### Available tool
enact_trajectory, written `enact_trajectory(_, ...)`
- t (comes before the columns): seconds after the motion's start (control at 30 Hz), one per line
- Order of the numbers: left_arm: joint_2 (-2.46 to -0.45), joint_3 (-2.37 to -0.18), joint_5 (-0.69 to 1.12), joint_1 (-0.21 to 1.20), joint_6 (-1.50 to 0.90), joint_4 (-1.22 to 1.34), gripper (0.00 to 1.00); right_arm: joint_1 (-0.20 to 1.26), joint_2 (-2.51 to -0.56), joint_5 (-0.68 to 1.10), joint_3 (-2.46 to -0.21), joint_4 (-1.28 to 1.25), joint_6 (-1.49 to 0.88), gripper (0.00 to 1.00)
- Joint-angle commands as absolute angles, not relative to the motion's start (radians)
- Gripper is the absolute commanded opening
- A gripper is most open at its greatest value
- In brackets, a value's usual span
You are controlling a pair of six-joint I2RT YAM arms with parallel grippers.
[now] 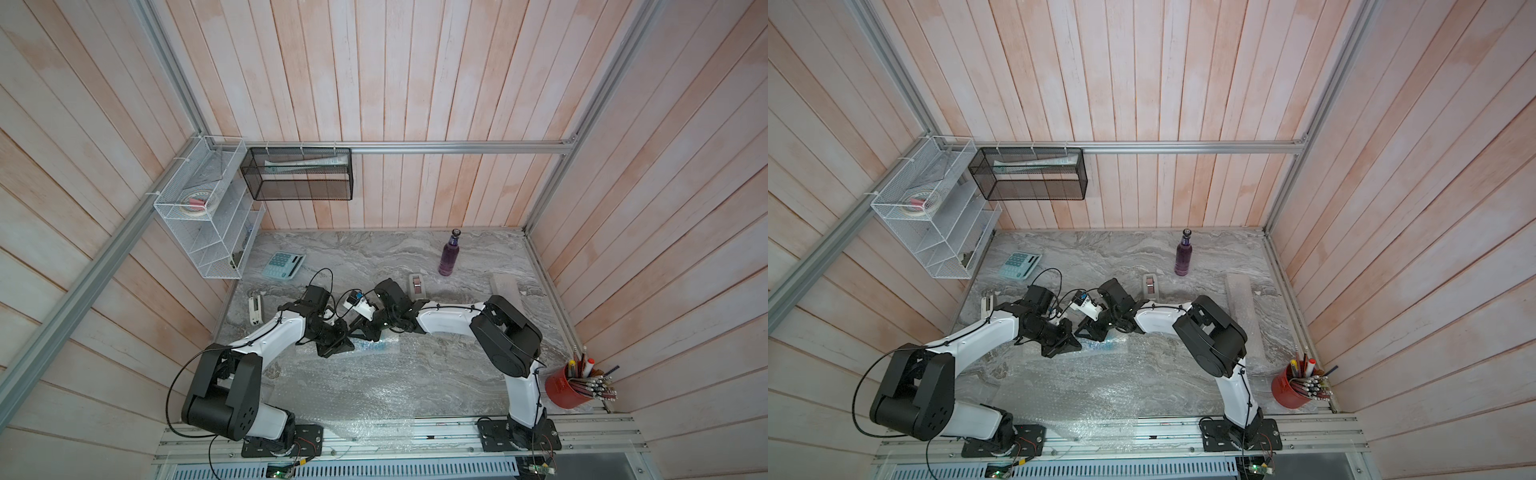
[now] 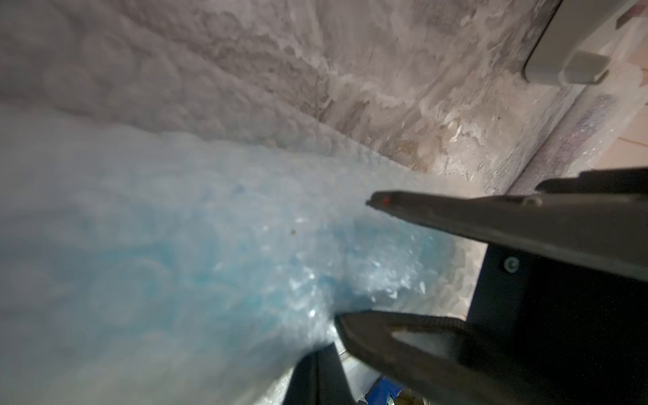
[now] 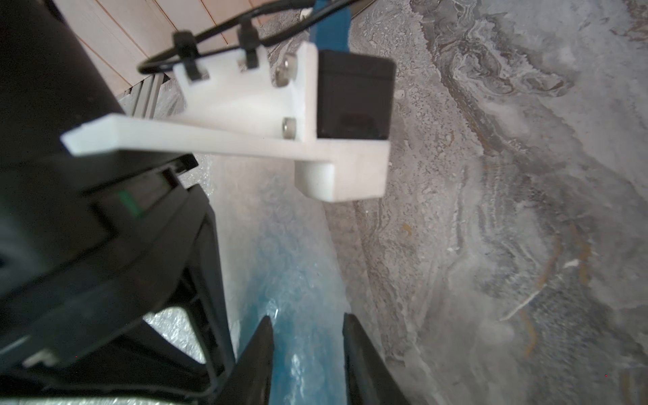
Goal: Wrap wine bottles in bubble wrap
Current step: Stick the tape on the bubble wrap, then pick up the bubble wrap from the bubble wrap.
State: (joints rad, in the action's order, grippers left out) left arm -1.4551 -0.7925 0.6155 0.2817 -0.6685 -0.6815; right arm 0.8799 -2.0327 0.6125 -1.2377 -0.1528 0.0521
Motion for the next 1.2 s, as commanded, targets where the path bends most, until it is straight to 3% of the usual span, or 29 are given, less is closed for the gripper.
enact_trajectory(0.0,-1.475,-0.793,0.499,0.260,-0.600,-0.696,0.05,0.865,-2.039,0.593,-1.203,-0.069,0.056,0.34)
enact_trajectory(0.13,-1.461,-0.779,0.470,0.223,-0.550,-0.724,0.05,0.863,-2.037,0.601,-1.201,-0.073,0.060,0.34)
enact_trajectory(0.57,-1.439,-0.751,0.646,0.198,-0.568,-0.668,0.05,0.863,-2.005,0.620,-1.228,-0.077,0.092,0.37)
enact_trajectory(0.87,-1.333,-0.795,0.595,0.185,-0.531,-0.867,0.16,0.872,-2.010,0.686,-1.344,0.032,0.092,0.70)
enact_trajectory(0.97,-1.297,-0.839,0.530,0.146,-0.493,-0.955,0.21,0.886,-2.034,0.681,-1.382,0.074,0.136,0.78)
enact_trajectory(1.03,-1.283,-0.880,0.487,0.096,-0.463,-0.997,0.25,0.895,-2.052,0.675,-1.403,0.114,0.181,0.89)
enact_trajectory(1.17,-1.262,-0.944,0.479,-0.001,-0.420,-1.000,0.35,0.906,-2.121,0.652,-1.489,0.231,0.247,0.90)
